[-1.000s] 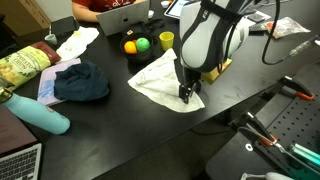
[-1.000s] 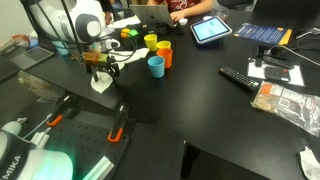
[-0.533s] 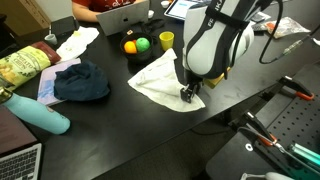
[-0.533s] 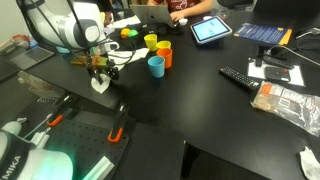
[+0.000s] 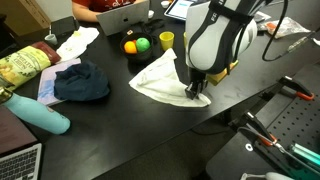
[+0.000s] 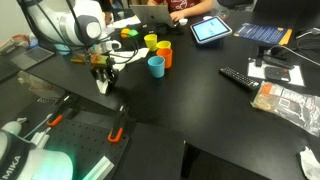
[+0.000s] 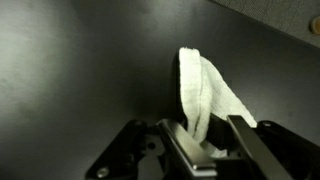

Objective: Fold the white towel diagonally in half three times, pick up the white towel and put it in the black bowl

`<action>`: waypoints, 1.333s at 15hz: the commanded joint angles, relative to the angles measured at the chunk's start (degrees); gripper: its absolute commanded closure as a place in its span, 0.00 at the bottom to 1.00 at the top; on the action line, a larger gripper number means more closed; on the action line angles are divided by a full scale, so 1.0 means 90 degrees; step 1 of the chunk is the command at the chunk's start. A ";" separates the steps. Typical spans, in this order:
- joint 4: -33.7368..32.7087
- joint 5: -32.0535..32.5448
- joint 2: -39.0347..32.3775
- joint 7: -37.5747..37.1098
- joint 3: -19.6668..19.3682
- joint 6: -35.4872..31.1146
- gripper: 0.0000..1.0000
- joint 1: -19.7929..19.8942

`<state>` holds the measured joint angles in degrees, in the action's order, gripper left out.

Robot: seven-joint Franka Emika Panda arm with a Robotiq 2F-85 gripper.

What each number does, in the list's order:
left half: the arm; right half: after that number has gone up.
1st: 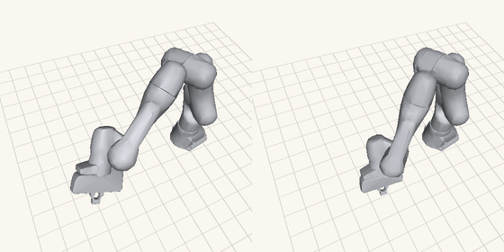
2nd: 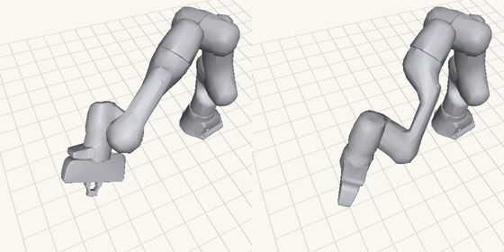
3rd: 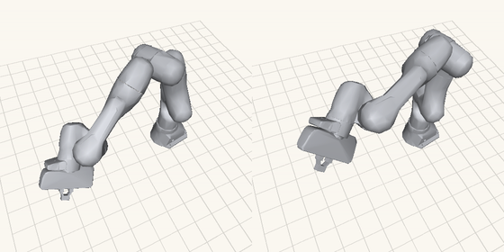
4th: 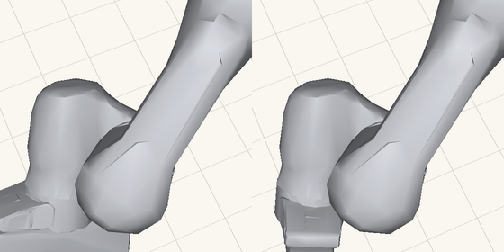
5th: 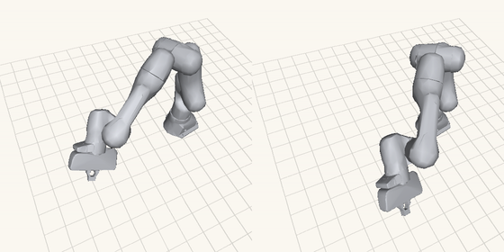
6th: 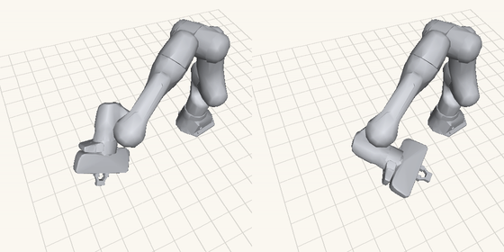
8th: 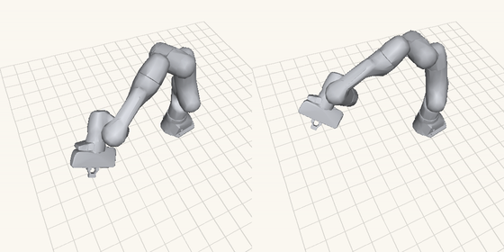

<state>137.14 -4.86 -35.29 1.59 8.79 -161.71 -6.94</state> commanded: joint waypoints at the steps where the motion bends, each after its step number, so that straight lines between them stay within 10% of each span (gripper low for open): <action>1: 0.0245 0.0422 0.0991 -0.0504 -0.0518 0.0995 0.97 -0.0386; 8: -0.0974 0.2049 0.1736 -0.1380 -0.0876 0.2146 0.97 -0.0939; 20: -0.5301 0.3055 -0.1357 -0.1257 -0.1018 0.3395 0.97 -0.1310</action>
<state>100.17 21.96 -39.11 -11.18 1.17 -135.05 -17.66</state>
